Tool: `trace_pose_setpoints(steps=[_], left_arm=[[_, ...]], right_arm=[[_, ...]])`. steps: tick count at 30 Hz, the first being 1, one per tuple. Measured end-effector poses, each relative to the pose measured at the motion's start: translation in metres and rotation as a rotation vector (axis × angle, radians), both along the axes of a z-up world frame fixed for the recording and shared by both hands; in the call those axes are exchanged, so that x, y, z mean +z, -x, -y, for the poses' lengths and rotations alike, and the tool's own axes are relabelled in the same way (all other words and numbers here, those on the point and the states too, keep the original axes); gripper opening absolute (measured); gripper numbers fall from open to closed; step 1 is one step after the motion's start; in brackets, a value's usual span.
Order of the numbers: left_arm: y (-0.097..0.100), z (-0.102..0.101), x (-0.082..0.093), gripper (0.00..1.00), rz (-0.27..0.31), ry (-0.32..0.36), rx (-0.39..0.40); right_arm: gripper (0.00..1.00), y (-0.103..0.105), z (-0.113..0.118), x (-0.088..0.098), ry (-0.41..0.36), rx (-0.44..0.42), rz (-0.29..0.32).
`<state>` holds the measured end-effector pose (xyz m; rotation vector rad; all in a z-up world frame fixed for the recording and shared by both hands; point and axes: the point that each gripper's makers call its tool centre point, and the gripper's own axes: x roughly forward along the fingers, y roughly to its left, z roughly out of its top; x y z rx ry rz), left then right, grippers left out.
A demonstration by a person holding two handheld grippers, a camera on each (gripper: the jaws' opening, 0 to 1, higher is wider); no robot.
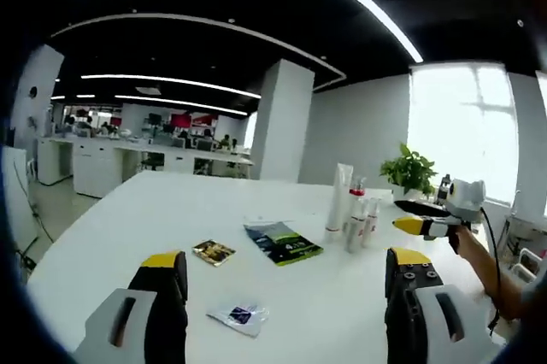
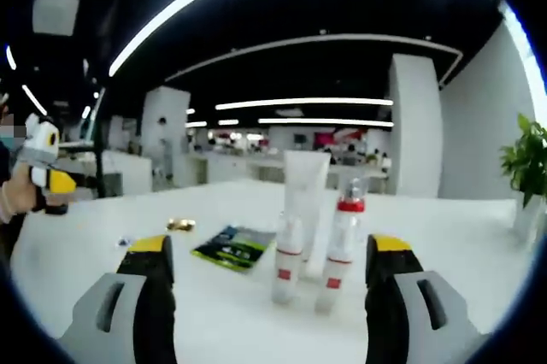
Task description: Arrange the skincare products in the storage area until every visible bottle or jar stands upright without overlapping.
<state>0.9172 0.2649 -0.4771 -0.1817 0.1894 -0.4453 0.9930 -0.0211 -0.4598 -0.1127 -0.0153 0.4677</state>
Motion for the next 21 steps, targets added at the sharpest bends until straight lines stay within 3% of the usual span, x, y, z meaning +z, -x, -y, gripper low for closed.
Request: trace_pose_setpoints(steps=[5,10,13,18,21], left_arm=[[-0.001,-0.013,-0.012,0.96,-0.031,-0.028,0.018],[-0.013,-0.016,-0.044,0.92,-0.120,-0.078,0.012],[-0.016,-0.015,-0.060,0.90,-0.142,-0.098,0.018],[-0.029,-0.010,-0.070,0.85,-0.171,-0.114,0.002],[-0.034,-0.005,-0.080,0.85,-0.212,-0.178,-0.029]], right_arm=[[0.90,0.000,0.000,0.000,-0.002,0.000,0.003],[0.89,-0.001,0.000,-0.003,0.005,-0.006,-0.005],[0.88,0.000,0.000,-0.003,0.008,-0.004,-0.004],[0.88,0.000,0.000,-0.003,0.009,-0.005,-0.003],[0.88,0.000,0.000,-0.003,0.010,-0.007,-0.001]])
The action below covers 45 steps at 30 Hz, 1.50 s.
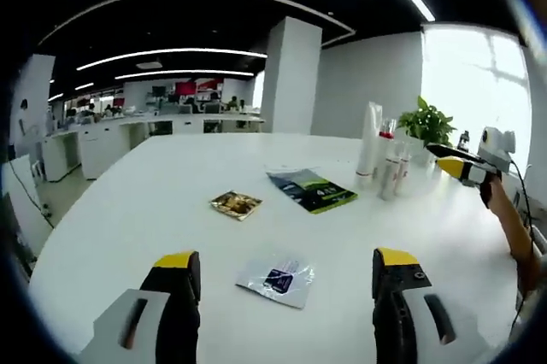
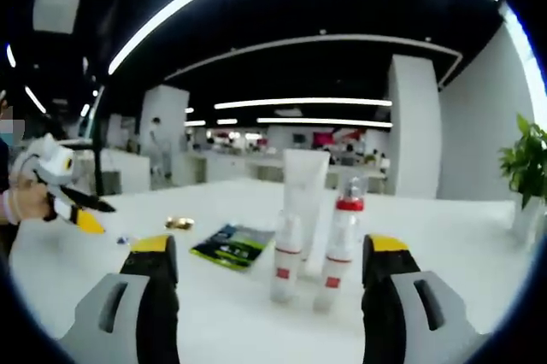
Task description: Arrange the skincare products in the storage area until every visible bottle or jar stands upright without overlapping.
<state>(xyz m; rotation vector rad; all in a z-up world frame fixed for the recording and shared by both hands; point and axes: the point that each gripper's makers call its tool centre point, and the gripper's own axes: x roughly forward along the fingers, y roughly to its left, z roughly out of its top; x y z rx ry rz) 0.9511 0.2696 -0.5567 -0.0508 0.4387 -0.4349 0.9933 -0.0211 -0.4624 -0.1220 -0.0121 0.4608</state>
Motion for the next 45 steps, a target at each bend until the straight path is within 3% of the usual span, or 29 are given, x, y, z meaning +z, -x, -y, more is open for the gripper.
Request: trace_pose_setpoints(steps=[5,10,11,18,27,28,30,35,42,45], left_arm=[[-0.006,0.008,-0.005,0.85,-0.025,-0.056,-0.028],[-0.017,0.019,0.003,0.85,-0.026,-0.111,-0.059],[-0.023,0.016,0.007,0.85,-0.024,-0.114,-0.065],[-0.038,0.050,0.021,0.83,0.006,-0.102,-0.106],[-0.058,0.083,0.032,0.80,0.073,0.046,-0.071],[-0.065,0.079,0.033,0.79,0.117,0.045,-0.019],[-0.070,0.077,0.035,0.77,0.159,0.032,0.006],[-0.074,0.091,0.033,0.77,0.154,0.116,0.009],[-0.086,0.098,0.031,0.71,0.188,0.141,0.024],[-0.088,0.098,0.024,0.63,0.195,0.100,0.023]], right_arm=[[0.87,0.000,0.002,0.000,0.005,-0.008,0.004],[0.86,0.001,0.002,0.001,0.005,-0.010,0.007],[0.86,0.001,0.002,0.002,0.004,-0.010,0.007],[0.85,0.000,0.003,0.001,-0.001,-0.012,0.007],[0.82,0.003,-0.004,0.000,-0.035,0.018,-0.012],[0.82,0.003,-0.005,-0.001,-0.039,0.019,-0.015],[0.82,0.003,-0.006,-0.001,-0.044,0.021,-0.011],[0.80,0.004,-0.009,0.003,-0.076,0.027,0.007],[0.66,0.004,-0.020,-0.006,-0.108,0.059,-0.031],[0.47,0.008,-0.034,-0.014,-0.077,0.089,-0.076]])
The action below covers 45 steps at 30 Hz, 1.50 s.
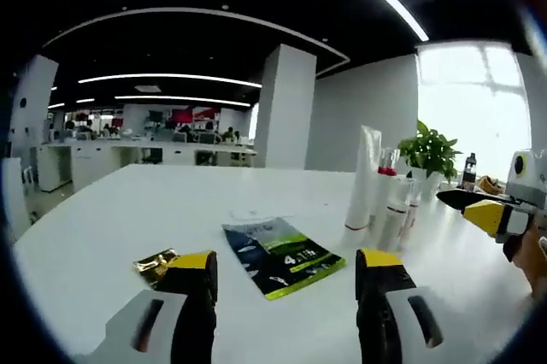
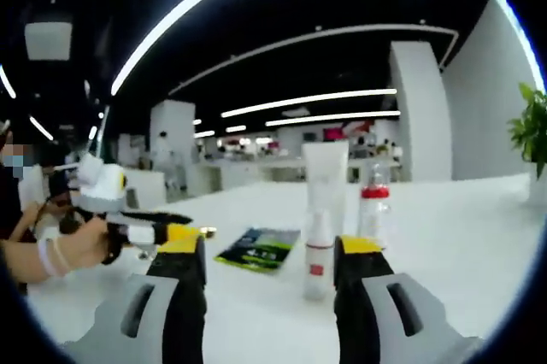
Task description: Arrange the skincare products in the storage area until every visible bottle or jar stands upright without overlapping.
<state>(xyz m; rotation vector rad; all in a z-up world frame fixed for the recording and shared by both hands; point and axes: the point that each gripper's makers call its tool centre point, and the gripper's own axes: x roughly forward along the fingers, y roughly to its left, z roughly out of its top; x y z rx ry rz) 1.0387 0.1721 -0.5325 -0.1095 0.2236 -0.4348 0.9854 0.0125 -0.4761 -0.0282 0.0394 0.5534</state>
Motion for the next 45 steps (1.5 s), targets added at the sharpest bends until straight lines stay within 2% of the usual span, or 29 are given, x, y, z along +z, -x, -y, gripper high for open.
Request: trace_pose_setpoints(steps=[2,5,8,12,14,15,16,18,19,20,21,22,25,28,30,34,39,40,43,45], left_arm=[[0.001,0.000,-0.005,0.59,0.007,-0.037,-0.007],[0.002,0.001,-0.006,0.59,0.010,-0.054,-0.011],[0.005,0.004,-0.007,0.59,-0.003,-0.047,-0.020],[0.004,0.005,-0.006,0.57,0.009,-0.051,-0.021],[0.001,0.005,-0.010,0.51,0.001,-0.060,-0.017],[-0.002,0.001,-0.016,0.45,-0.004,-0.105,0.003],[-0.004,-0.001,-0.018,0.39,-0.004,-0.118,0.011],[-0.009,-0.002,-0.023,0.35,-0.008,-0.163,0.022],[-0.010,-0.003,-0.025,0.33,-0.007,-0.180,0.029],[-0.011,-0.005,-0.028,0.29,-0.008,-0.219,0.040],[-0.010,-0.005,-0.028,0.21,-0.004,-0.242,0.038],[-0.010,-0.003,-0.028,0.18,0.004,-0.250,0.031],[-0.011,0.005,-0.029,0.17,-0.008,-0.219,0.013],[-0.012,0.010,-0.033,0.11,-0.031,-0.207,-0.005],[-0.010,0.012,-0.038,0.09,-0.062,-0.221,-0.017],[-0.010,0.014,-0.049,0.08,-0.082,-0.290,-0.038],[-0.008,0.017,-0.064,0.02,-0.143,-0.300,-0.067],[-0.009,0.019,-0.061,0.01,-0.121,-0.280,-0.070],[-0.008,0.018,-0.061,0.01,-0.141,-0.285,-0.076],[-0.007,0.018,-0.062,0.01,-0.152,-0.251,-0.073]], right_arm=[[0.44,0.003,-0.015,0.000,-0.002,0.039,0.003],[0.43,0.004,-0.041,-0.006,-0.036,0.108,-0.059],[0.36,-0.007,-0.053,-0.011,-0.003,0.100,-0.072],[0.32,-0.024,-0.056,-0.023,0.039,0.056,-0.107],[0.30,-0.031,-0.055,-0.027,0.045,0.030,-0.128],[0.27,-0.038,-0.054,-0.031,0.050,-0.001,-0.144],[0.25,-0.042,-0.052,-0.034,0.051,-0.021,-0.151],[0.22,-0.050,-0.051,-0.043,0.043,-0.071,-0.180],[0.21,-0.053,-0.052,-0.051,0.029,-0.088,-0.216],[0.20,-0.054,-0.053,-0.054,0.025,-0.092,-0.232],[0.20,-0.053,-0.057,-0.063,0.017,-0.092,-0.275],[0.22,-0.055,-0.059,-0.066,0.004,-0.090,-0.280],[0.28,-0.063,-0.061,-0.078,-0.017,-0.122,-0.310],[0.31,-0.069,-0.059,-0.083,-0.034,-0.154,-0.334],[0.32,-0.071,-0.057,-0.083,-0.054,-0.168,-0.351],[0.32,-0.076,-0.055,-0.086,-0.071,-0.181,-0.367],[0.33,-0.077,-0.052,-0.098,-0.083,-0.201,-0.409],[0.33,-0.077,-0.052,-0.099,-0.085,-0.204,-0.410],[0.33,-0.080,-0.051,-0.103,-0.096,-0.215,-0.423],[0.33,-0.082,-0.051,-0.105,-0.095,-0.220,-0.434]])
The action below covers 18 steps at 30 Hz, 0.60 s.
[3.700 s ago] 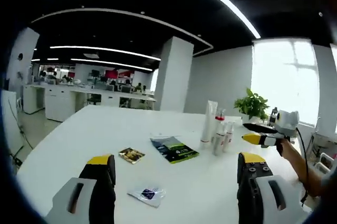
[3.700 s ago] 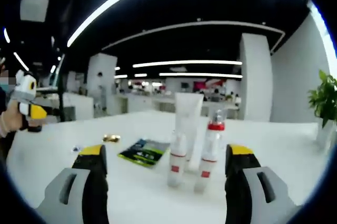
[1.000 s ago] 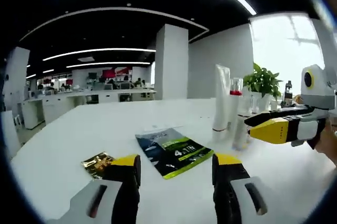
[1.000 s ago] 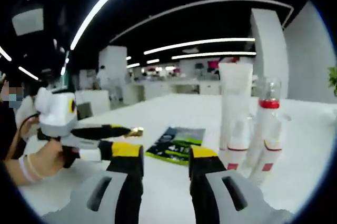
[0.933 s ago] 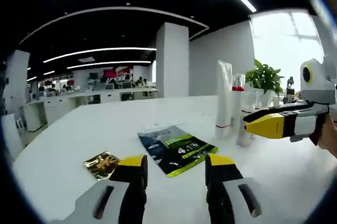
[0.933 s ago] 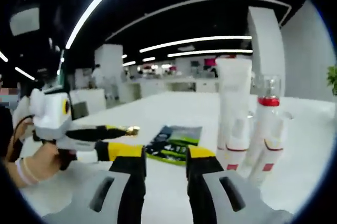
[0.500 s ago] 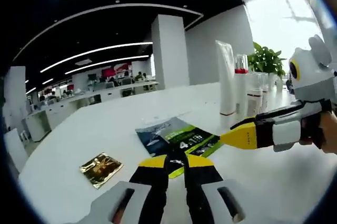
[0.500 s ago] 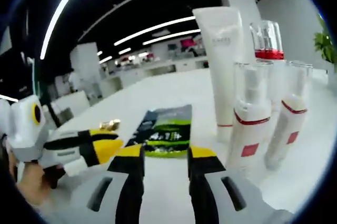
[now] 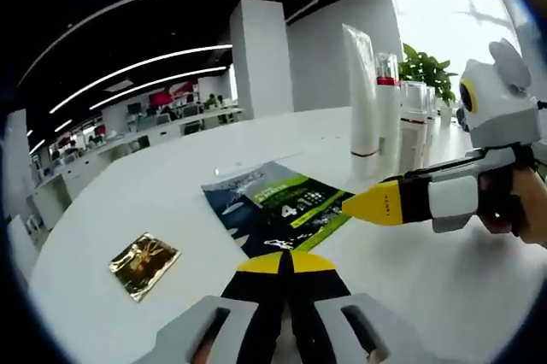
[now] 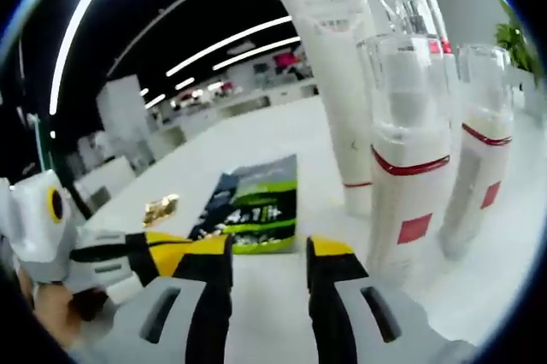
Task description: Arrange the skincare products in the storage area until every visible bottle or jar stands upright without overlapping.
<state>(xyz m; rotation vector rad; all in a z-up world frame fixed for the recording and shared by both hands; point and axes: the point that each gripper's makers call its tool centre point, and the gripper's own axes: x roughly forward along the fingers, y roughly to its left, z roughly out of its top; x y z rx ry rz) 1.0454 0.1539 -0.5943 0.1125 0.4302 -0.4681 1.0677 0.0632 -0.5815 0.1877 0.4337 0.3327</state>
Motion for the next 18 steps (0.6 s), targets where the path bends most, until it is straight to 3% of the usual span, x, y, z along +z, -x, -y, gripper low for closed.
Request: trace_pose_setpoints(steps=[3,8,11,16,18], left_arm=[[0.001,0.001,0.000,0.01,-0.007,0.017,0.001],[0.000,0.003,0.000,0.00,0.011,-0.005,-0.017],[-0.001,0.002,-0.001,0.00,0.000,0.018,-0.011],[-0.002,0.001,-0.003,0.00,0.006,0.020,-0.017],[-0.003,0.001,-0.003,0.00,0.001,0.029,-0.016]], right_arm=[[0.31,-0.003,0.001,0.002,-0.020,-0.012,0.000],[0.28,-0.006,-0.006,0.004,-0.135,-0.037,-0.040],[0.26,-0.009,-0.005,0.003,-0.134,-0.055,-0.034],[0.12,-0.011,0.003,0.005,-0.145,-0.099,-0.025],[0.11,-0.011,0.004,0.005,-0.172,-0.105,-0.031]])
